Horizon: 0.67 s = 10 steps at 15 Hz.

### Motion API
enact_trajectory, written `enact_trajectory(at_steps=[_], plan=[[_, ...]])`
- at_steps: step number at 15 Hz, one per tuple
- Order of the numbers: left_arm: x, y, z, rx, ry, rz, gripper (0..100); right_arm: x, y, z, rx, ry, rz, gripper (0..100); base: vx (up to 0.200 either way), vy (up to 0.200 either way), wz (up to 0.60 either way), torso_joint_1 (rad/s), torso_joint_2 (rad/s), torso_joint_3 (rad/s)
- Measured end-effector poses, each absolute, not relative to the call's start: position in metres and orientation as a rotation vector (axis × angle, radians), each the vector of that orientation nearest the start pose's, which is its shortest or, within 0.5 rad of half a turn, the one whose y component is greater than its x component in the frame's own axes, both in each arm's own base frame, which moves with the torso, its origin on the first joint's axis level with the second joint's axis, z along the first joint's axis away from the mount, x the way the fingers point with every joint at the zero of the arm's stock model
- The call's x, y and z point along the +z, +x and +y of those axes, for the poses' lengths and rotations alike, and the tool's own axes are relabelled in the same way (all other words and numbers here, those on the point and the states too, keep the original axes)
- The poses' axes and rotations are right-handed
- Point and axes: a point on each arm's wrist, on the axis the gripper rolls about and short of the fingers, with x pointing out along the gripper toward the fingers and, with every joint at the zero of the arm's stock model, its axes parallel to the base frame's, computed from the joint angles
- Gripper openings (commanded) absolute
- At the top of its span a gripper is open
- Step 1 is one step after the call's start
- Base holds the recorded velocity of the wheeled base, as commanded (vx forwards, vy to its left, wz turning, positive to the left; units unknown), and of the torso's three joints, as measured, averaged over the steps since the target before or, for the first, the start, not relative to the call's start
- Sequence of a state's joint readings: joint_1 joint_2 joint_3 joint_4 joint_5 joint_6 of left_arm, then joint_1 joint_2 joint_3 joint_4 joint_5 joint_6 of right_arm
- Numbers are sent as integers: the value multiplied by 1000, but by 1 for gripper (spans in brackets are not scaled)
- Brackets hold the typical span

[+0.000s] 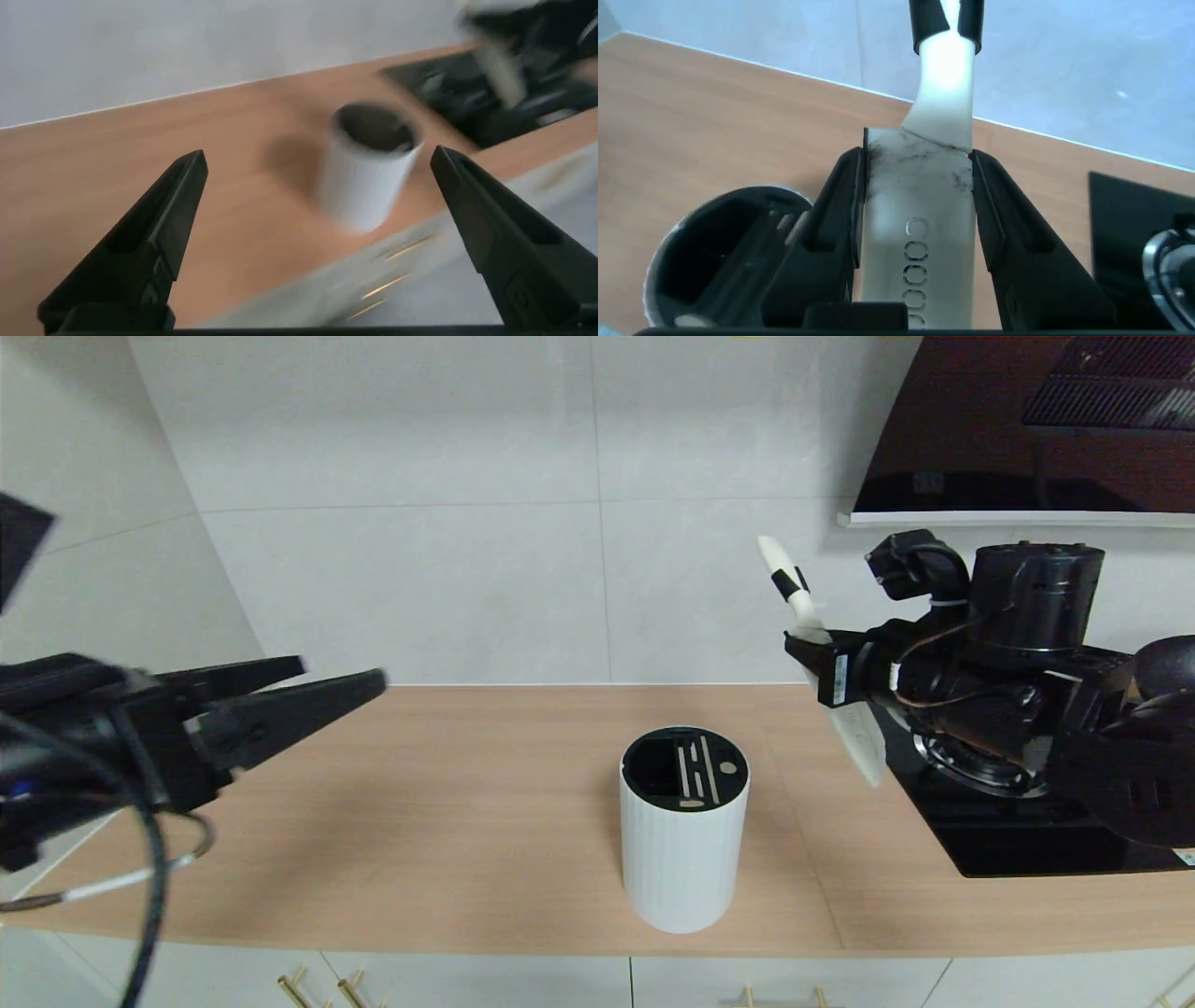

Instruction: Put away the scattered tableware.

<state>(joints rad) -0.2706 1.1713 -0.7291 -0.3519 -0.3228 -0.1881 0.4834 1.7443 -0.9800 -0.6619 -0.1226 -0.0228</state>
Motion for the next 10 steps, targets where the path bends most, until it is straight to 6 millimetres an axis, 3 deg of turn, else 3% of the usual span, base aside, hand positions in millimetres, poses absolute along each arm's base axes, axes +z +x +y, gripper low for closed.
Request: enact_trajectory(at_steps=[2, 4, 7, 10], plan=[[251, 204, -83, -663, -300, 143, 100, 218, 283, 166, 394, -55, 99, 0, 0, 0, 0, 0, 0, 0], [235, 229, -110, -726, -410, 183, 100, 216, 272, 178, 433, -57, 104, 0, 0, 0, 0, 0, 0, 0], [215, 248, -147, -818, -514, 197, 100, 212, 259, 190, 474, -63, 114, 0, 0, 0, 0, 0, 0, 0], [200, 253, -174, -870, -629, 254, 100, 210, 248, 202, 525, -45, 128, 0, 0, 0, 0, 0, 0, 0]])
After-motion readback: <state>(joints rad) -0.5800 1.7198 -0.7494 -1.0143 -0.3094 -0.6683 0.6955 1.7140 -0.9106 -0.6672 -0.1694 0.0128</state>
